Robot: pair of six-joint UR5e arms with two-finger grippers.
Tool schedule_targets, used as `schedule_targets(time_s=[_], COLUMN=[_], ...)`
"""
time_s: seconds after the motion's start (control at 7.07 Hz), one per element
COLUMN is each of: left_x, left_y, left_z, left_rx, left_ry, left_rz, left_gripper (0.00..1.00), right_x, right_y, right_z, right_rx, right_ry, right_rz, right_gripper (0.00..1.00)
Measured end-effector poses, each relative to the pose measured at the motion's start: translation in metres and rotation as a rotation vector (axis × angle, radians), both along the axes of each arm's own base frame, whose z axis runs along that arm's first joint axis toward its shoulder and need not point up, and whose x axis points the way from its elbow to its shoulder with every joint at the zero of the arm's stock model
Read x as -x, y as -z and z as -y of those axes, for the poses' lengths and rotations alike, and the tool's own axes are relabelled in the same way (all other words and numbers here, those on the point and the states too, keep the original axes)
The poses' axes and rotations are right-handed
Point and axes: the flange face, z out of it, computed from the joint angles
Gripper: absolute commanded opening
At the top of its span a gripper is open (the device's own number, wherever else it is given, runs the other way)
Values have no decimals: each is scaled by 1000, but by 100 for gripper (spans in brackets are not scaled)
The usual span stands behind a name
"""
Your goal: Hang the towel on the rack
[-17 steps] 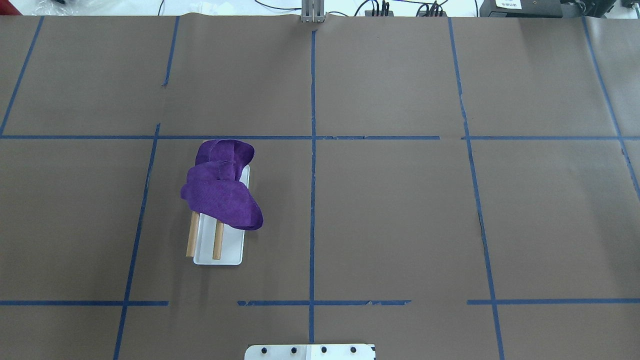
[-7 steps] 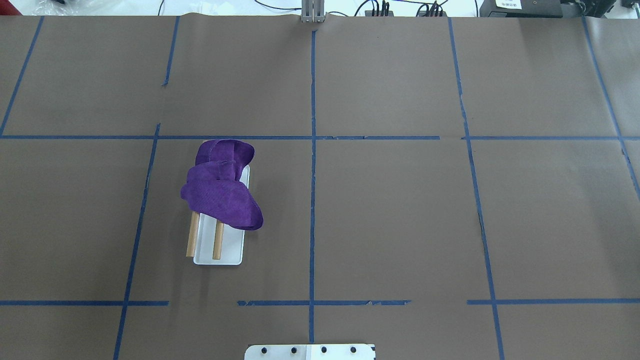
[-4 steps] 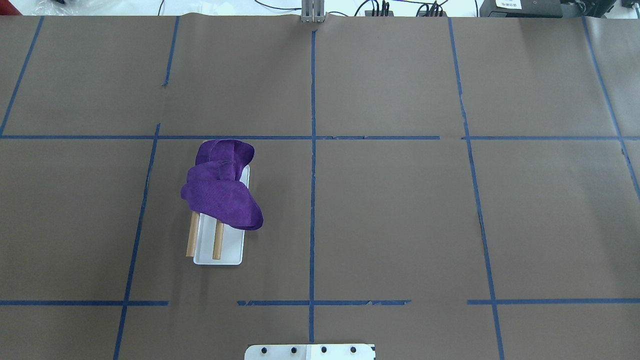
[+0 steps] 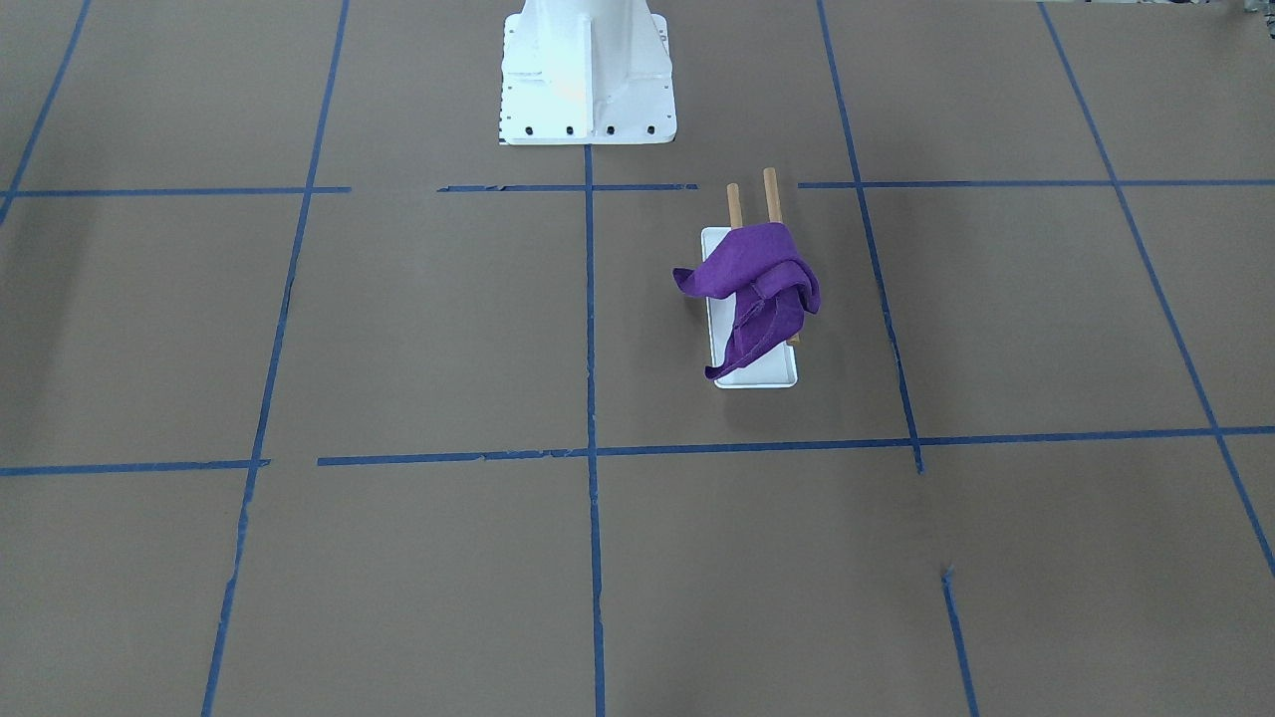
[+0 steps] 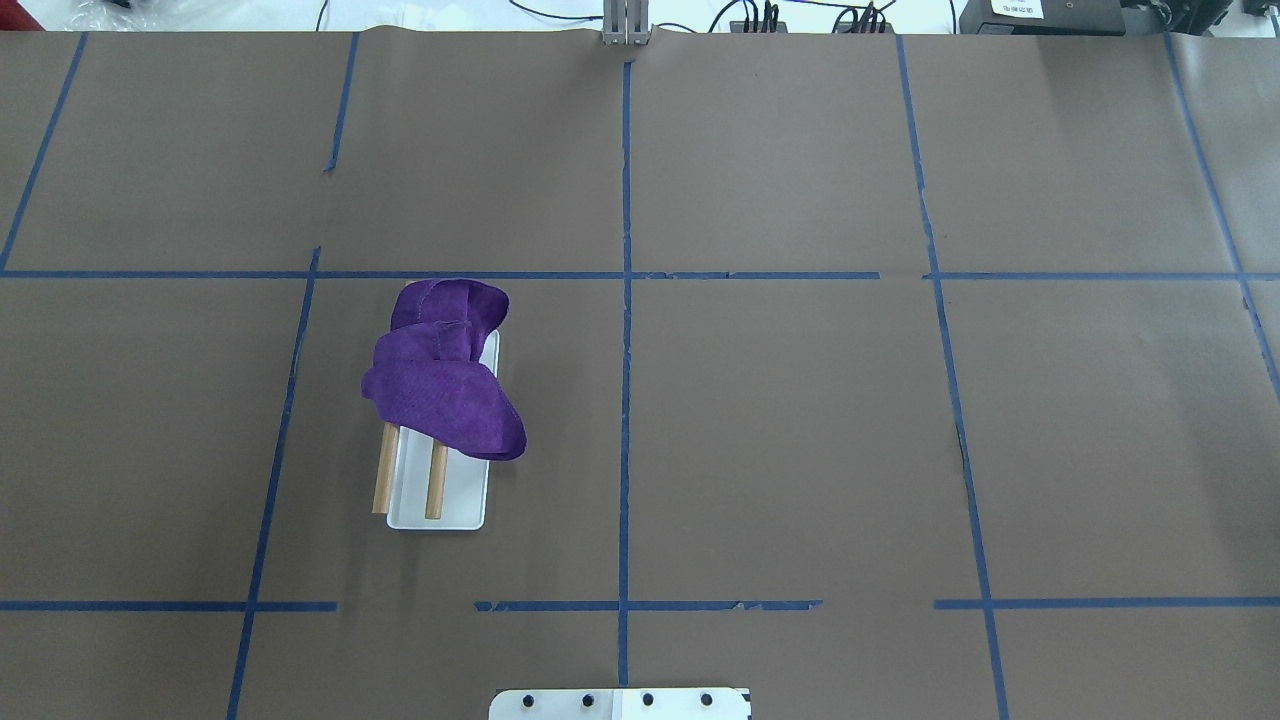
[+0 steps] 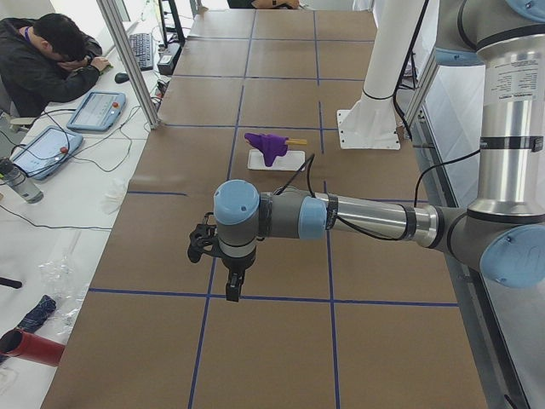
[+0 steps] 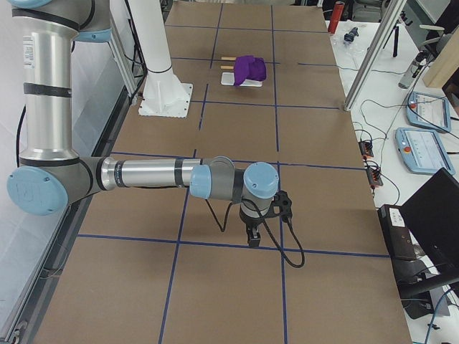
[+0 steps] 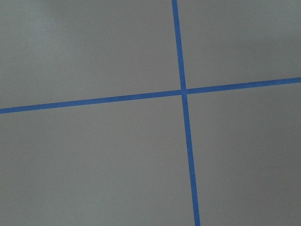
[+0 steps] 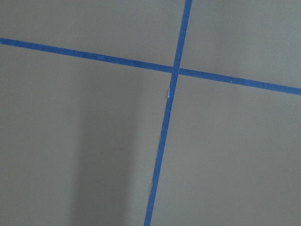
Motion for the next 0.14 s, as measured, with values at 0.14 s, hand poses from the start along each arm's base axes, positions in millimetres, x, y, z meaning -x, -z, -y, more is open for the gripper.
schedule_targets(time_s=[0.14], left_x=[0], left_y=[0], left_z=[0], left_rx=[1], left_ry=[0], left_rz=[0], left_gripper=[100], right_x=[0], right_y=[0], right_z=[0], right_rx=[0], right_ry=[0], right_rz=[0], right_gripper=[100])
